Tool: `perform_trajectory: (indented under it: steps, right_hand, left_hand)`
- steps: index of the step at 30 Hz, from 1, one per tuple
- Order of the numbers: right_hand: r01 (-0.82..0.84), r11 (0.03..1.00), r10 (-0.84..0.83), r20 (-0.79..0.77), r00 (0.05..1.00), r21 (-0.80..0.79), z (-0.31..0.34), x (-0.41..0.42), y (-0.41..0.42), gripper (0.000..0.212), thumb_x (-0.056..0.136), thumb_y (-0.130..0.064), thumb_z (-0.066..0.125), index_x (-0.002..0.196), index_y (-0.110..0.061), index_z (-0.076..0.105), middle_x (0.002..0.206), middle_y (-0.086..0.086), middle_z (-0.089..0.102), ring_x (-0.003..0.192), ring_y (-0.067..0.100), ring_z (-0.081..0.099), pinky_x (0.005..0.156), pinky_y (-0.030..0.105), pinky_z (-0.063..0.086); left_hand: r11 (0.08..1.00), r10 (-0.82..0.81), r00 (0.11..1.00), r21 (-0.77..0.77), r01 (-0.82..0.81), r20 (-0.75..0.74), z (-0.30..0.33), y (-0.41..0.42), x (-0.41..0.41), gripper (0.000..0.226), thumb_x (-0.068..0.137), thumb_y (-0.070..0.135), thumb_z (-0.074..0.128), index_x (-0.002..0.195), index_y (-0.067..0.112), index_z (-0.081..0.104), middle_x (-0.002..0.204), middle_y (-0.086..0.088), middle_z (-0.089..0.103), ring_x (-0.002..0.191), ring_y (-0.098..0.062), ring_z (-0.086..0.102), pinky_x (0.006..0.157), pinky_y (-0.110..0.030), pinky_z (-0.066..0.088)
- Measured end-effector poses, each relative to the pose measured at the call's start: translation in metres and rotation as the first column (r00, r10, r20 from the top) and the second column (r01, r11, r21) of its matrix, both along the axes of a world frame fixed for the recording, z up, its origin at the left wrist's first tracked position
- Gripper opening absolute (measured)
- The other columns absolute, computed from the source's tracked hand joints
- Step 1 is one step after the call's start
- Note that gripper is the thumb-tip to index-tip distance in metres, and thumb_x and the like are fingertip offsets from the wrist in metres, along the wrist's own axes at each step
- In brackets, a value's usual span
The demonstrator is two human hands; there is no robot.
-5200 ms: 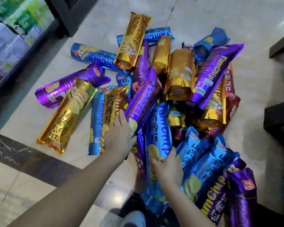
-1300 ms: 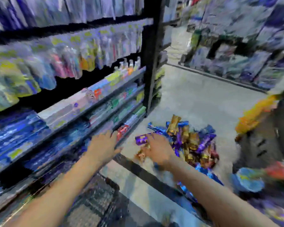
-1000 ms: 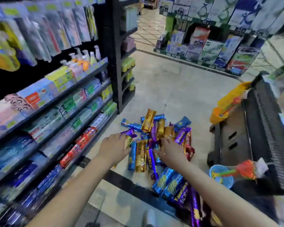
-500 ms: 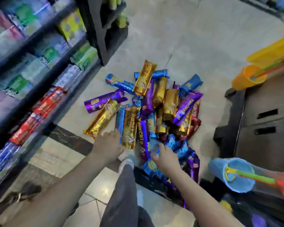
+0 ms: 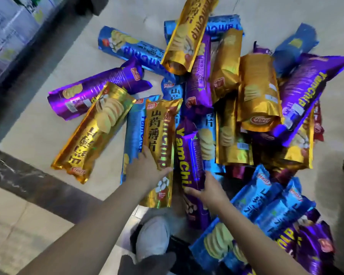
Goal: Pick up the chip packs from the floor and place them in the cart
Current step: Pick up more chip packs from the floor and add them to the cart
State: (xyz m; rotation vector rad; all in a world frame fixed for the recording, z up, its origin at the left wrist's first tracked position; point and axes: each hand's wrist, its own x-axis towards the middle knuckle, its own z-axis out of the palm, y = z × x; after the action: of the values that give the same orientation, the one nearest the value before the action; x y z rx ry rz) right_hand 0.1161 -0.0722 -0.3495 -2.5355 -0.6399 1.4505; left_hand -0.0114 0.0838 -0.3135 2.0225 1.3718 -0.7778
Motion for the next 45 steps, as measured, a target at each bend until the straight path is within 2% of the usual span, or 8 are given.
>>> perform_trajectory:
  steps: [4,12,14,21,32,36,41,45]
  right_hand:
    - [0.241,0.968,-0.227,-0.174,0.958,0.067,-0.026,0.004,0.0,0.076,0.063,-0.023,0.089,0.116,-0.017,0.035,0.106,-0.002,0.065,0.092,0.013,0.064,0.075,0.022,0.049]
    - [0.344,0.916,-0.308,-0.188,0.932,0.205,0.04,0.005,0.002,0.053,0.065,-0.029,0.087,0.105,-0.025,0.054,0.091,-0.014,0.069,0.075,-0.004,0.066,0.067,0.016,0.053]
    - [0.374,0.898,-0.34,-0.177,0.924,0.231,0.083,0.004,0.005,0.057,0.063,-0.033,0.087,0.108,-0.024,0.054,0.095,-0.01,0.071,0.083,0.006,0.069,0.078,0.031,0.057]
    - [0.356,0.856,-0.329,-0.136,0.935,0.375,0.323,-0.004,0.028,0.058,0.065,-0.029,0.087,0.107,-0.022,0.048,0.1,-0.004,0.07,0.083,0.013,0.067,0.075,0.03,0.051]
    - [0.07,0.805,-0.038,-0.066,0.997,0.59,0.67,-0.133,0.025,0.085,0.06,-0.049,0.083,0.128,-0.02,0.041,0.112,-0.003,0.067,0.095,0.017,0.067,0.085,0.036,0.053]
    - [-0.046,0.759,0.137,-0.09,0.986,0.65,0.729,-0.226,0.02,0.089,0.055,-0.06,0.08,0.127,-0.021,0.044,0.114,-0.001,0.067,0.099,0.021,0.066,0.09,0.034,0.05]
    - [-0.243,0.687,0.405,-0.082,0.911,0.685,0.769,-0.357,0.012,0.044,0.07,-0.038,0.082,0.097,-0.022,0.051,0.087,-0.006,0.064,0.078,0.015,0.063,0.059,0.017,0.041]
    - [-0.375,0.603,0.591,-0.079,0.803,0.704,0.777,-0.474,-0.009,0.054,0.069,-0.045,0.081,0.105,-0.019,0.05,0.092,-0.005,0.066,0.086,0.018,0.065,0.07,0.027,0.042]
  left_hand:
    - [0.979,0.205,0.977,-0.001,-0.205,0.06,-0.033,-0.008,0.009,0.124,0.071,0.071,0.06,0.15,0.005,-0.009,0.154,-0.02,0.018,0.137,-0.036,0.033,0.101,-0.045,0.042]
    - [0.886,0.445,0.863,0.027,-0.464,0.239,0.014,-0.01,0.014,0.067,0.075,0.042,0.072,0.122,0.005,0.04,0.119,-0.014,0.056,0.108,-0.034,0.057,0.072,-0.036,0.04]
    - [0.864,0.486,0.835,0.003,-0.504,0.26,0.059,-0.012,0.007,0.063,0.075,0.042,0.071,0.118,0.007,0.043,0.115,-0.013,0.058,0.104,-0.034,0.059,0.074,-0.037,0.045]
    - [0.802,0.558,0.702,-0.07,-0.593,0.443,0.297,-0.027,-0.03,0.065,0.077,0.045,0.071,0.126,0.015,0.041,0.117,-0.004,0.059,0.104,-0.026,0.06,0.073,-0.032,0.043]
    - [0.601,0.588,0.4,-0.048,-0.798,0.703,0.649,-0.088,-0.171,0.052,0.073,0.045,0.074,0.112,0.026,0.045,0.101,0.005,0.059,0.097,-0.022,0.062,0.077,-0.034,0.05]
    - [0.453,0.594,0.314,0.014,-0.891,0.741,0.711,-0.123,-0.265,0.052,0.073,0.045,0.075,0.113,0.026,0.047,0.098,0.003,0.065,0.091,-0.022,0.065,0.075,-0.035,0.052]
    - [0.241,0.616,0.175,0.028,-0.97,0.768,0.754,-0.182,-0.392,0.042,0.078,0.043,0.072,0.104,0.026,0.044,0.077,0.005,0.062,0.053,-0.01,0.058,0.054,-0.029,0.048]
    - [0.04,0.663,0.037,0.014,-0.999,0.748,0.764,-0.237,-0.501,0.05,0.076,0.047,0.072,0.109,0.022,0.043,0.085,-0.005,0.066,0.062,-0.021,0.064,0.058,-0.032,0.051]
